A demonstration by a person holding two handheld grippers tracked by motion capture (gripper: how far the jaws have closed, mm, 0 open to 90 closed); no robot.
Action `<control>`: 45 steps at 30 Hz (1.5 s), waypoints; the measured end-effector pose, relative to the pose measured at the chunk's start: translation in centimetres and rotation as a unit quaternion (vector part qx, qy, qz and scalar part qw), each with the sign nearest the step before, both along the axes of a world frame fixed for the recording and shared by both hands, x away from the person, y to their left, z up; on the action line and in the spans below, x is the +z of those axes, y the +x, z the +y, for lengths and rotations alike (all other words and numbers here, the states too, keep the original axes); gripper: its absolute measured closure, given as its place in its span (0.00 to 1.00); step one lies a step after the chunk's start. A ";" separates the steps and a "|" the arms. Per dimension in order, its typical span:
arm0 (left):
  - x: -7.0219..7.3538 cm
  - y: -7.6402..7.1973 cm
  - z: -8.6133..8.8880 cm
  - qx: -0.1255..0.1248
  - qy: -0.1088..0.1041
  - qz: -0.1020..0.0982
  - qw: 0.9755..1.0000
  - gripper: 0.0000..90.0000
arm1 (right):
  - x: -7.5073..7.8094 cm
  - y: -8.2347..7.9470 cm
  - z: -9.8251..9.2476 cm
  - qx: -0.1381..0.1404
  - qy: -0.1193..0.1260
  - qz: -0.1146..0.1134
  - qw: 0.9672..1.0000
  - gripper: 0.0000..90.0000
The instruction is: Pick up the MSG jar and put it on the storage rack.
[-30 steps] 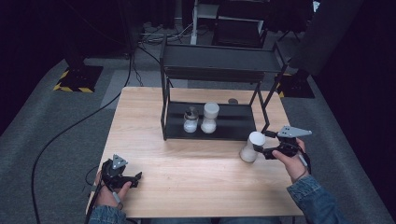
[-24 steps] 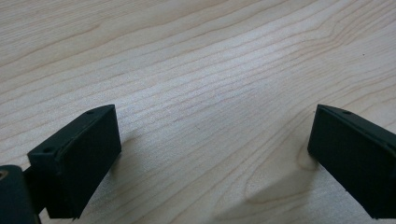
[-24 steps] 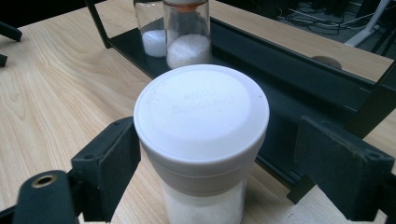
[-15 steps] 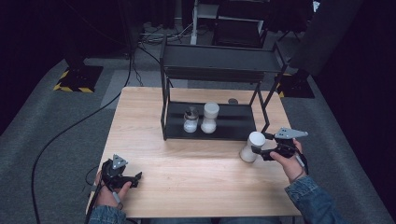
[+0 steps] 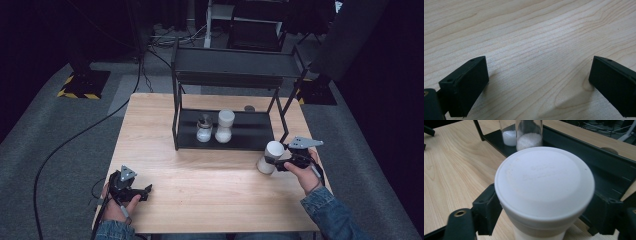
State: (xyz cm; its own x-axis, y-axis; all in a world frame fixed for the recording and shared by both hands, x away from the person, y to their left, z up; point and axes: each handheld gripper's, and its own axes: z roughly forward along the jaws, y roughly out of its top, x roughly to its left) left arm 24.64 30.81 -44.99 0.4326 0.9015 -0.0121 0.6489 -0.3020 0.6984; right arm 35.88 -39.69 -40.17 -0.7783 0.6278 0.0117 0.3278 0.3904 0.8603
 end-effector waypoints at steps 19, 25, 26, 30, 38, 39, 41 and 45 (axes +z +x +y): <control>0.0 0.0 0.0 0.000 0.000 0.000 1.000 0.03 | 0.4 0.3 0.2 0.010 -0.007 0.004 1.000 0.37; 0.0 0.0 0.0 0.000 0.000 0.000 1.000 0.03 | 1.0 0.4 0.4 0.016 -0.009 0.002 1.000 0.37; 0.0 0.0 0.0 0.000 0.000 0.000 1.000 0.03 | 1.2 0.4 0.4 0.016 -0.008 0.001 1.000 0.37; 0.0 0.0 0.0 0.000 0.000 0.001 1.000 0.03 | 1.9 0.3 0.5 0.020 -0.006 -0.005 1.000 0.37; 0.0 0.0 0.0 0.000 0.000 0.001 1.000 0.03 | 3.2 0.6 0.8 0.024 -0.009 -0.012 1.000 0.37; 0.0 0.0 0.0 -0.001 0.000 0.000 1.000 0.03 | 3.4 0.6 0.9 0.024 -0.009 -0.011 1.000 0.37; 0.0 0.0 0.0 0.000 0.000 0.000 1.000 0.03 | 3.7 0.6 0.9 0.024 -0.009 -0.013 1.000 0.37; 0.0 0.0 0.0 -0.001 0.000 0.000 1.000 0.03 | 4.4 0.7 0.9 0.024 -0.005 -0.015 1.000 0.37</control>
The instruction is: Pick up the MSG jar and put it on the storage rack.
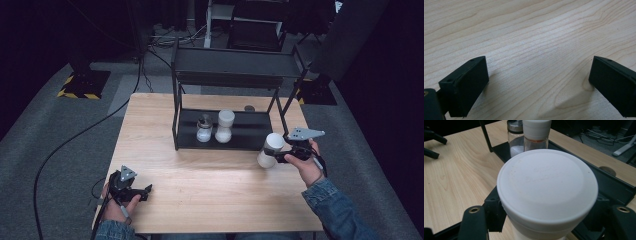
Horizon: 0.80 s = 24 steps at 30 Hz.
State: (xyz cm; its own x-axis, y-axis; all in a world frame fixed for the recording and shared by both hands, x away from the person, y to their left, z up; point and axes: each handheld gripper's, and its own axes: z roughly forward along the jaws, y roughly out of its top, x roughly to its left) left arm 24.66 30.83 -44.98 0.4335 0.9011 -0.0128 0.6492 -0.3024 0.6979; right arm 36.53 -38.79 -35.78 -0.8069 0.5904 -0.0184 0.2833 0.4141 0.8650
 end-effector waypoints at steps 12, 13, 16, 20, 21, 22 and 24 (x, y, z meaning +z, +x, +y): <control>0.0 0.1 -0.1 0.001 0.000 0.001 1.000 0.02 | 2.0 0.3 0.1 0.005 0.001 -0.010 1.000 0.37; 0.0 0.1 -0.1 0.001 0.000 0.001 1.000 0.02 | 2.2 0.3 0.1 0.005 0.001 -0.011 1.000 0.37; 0.0 0.1 -0.1 0.001 0.000 0.001 1.000 0.02 | 2.7 0.5 0.2 0.006 0.002 -0.010 1.000 0.37; 0.0 0.0 -0.1 0.002 0.000 0.001 1.000 0.02 | 3.3 0.9 0.3 0.009 0.000 -0.011 1.000 0.37; 0.0 0.0 -0.1 0.002 0.000 0.001 1.000 0.02 | 3.5 1.0 0.3 0.009 0.000 -0.011 1.000 0.37; 0.0 0.0 -0.1 0.002 0.000 0.001 1.000 0.02 | 3.7 1.1 0.4 0.011 -0.001 -0.012 1.000 0.37; 0.0 0.0 -0.1 0.002 0.000 0.001 1.000 0.02 | 4.1 1.3 0.5 0.013 -0.003 -0.013 1.000 0.37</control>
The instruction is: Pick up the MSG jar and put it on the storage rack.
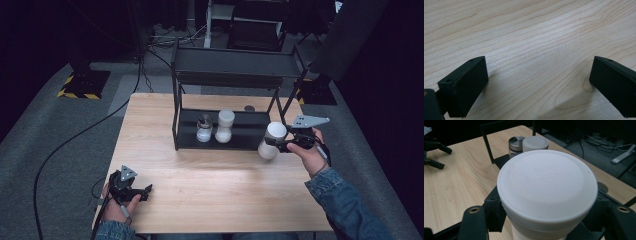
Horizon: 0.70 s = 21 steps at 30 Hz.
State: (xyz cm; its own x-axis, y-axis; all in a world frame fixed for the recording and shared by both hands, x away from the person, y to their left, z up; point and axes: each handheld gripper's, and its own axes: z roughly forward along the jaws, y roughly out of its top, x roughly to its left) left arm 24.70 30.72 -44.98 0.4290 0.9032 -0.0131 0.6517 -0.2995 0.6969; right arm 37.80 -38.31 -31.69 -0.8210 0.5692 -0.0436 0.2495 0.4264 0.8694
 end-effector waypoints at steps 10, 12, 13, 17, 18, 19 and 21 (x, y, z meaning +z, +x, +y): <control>0.0 0.0 0.0 0.000 0.000 0.000 1.000 0.02 | 1.2 0.9 0.5 0.010 0.003 -0.004 1.000 0.37; 0.0 0.0 0.0 0.000 0.000 0.000 1.000 0.02 | 1.4 1.1 0.7 0.012 0.003 -0.004 1.000 0.37; 0.0 0.0 0.0 0.001 0.000 0.000 1.000 0.02 | 1.5 1.3 0.7 0.013 0.002 -0.004 1.000 0.37; 0.0 0.0 0.0 0.001 0.000 0.000 1.000 0.02 | 1.7 1.8 1.0 0.013 0.003 -0.003 1.000 0.37; 0.0 0.0 0.0 0.001 0.000 0.000 1.000 0.02 | 1.7 1.9 1.1 0.013 0.003 -0.002 1.000 0.37; 0.0 0.0 0.0 0.001 0.000 0.000 1.000 0.02 | 1.8 2.0 1.1 0.012 0.004 -0.002 1.000 0.37; 0.0 0.0 0.0 0.000 0.000 0.000 1.000 0.02 | 1.9 2.3 1.3 0.013 0.003 -0.002 1.000 0.37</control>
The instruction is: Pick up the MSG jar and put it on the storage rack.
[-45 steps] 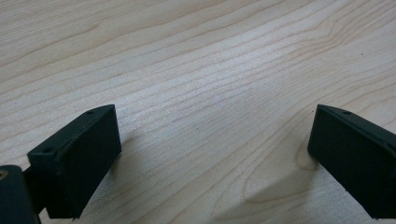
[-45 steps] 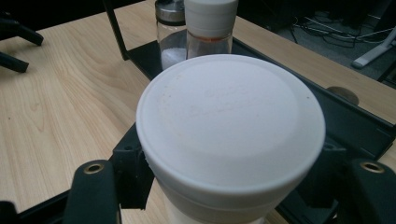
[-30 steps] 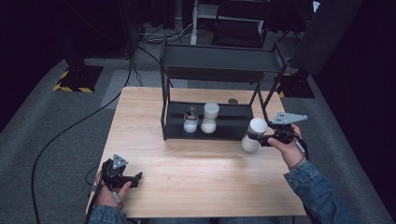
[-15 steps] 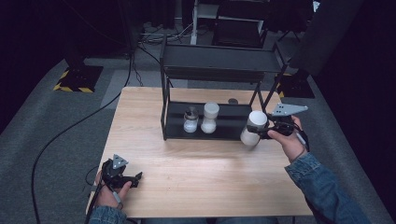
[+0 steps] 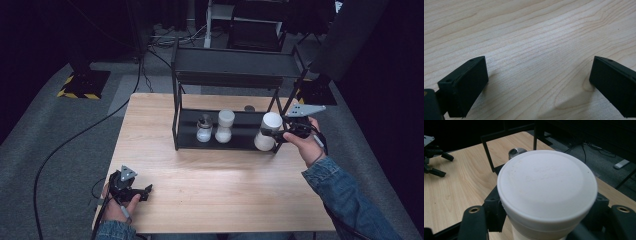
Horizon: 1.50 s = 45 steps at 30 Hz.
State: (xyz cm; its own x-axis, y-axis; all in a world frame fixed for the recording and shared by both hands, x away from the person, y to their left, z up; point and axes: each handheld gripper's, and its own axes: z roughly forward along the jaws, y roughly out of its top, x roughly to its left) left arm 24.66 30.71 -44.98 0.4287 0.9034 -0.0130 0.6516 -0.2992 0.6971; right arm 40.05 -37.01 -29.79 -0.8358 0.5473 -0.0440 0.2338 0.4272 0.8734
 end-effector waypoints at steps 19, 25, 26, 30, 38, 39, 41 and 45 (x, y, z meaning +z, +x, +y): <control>0.0 0.0 0.0 0.000 0.000 0.001 1.000 0.02 | 0.4 2.6 1.7 0.005 0.007 -0.002 1.000 0.37; 0.0 0.0 0.0 -0.001 0.001 0.002 1.000 0.02 | 0.3 3.4 2.2 0.006 0.009 0.001 1.000 0.37; 0.0 0.0 0.0 -0.001 0.001 0.002 1.000 0.02 | 0.2 3.6 2.3 0.006 0.009 0.002 1.000 0.37; 0.0 0.0 0.0 0.000 0.000 0.001 1.000 0.02 | 0.0 4.3 2.5 0.007 0.013 0.005 1.000 0.37; 0.0 0.0 0.0 -0.001 0.001 0.002 1.000 0.02 | -0.7 5.1 2.9 0.001 0.013 0.012 1.000 0.37; 0.0 0.0 0.0 0.000 0.001 0.002 1.000 0.02 | -0.8 5.2 2.9 0.000 0.013 0.013 1.000 0.37; 0.0 0.0 0.0 0.000 0.001 0.001 1.000 0.02 | -1.2 5.5 3.0 -0.002 0.013 0.014 1.000 0.37; 0.0 0.0 0.0 -0.001 0.001 0.002 1.000 0.02 | -1.7 5.9 3.3 -0.006 0.011 0.019 1.000 0.37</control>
State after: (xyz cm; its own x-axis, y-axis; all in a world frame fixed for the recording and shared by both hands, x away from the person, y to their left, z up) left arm 24.69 30.67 -44.94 0.4296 0.9029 -0.0125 0.6534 -0.3013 0.6945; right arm 45.94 -33.73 -31.48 -0.8304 0.5571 0.0002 0.2721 0.4054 0.8727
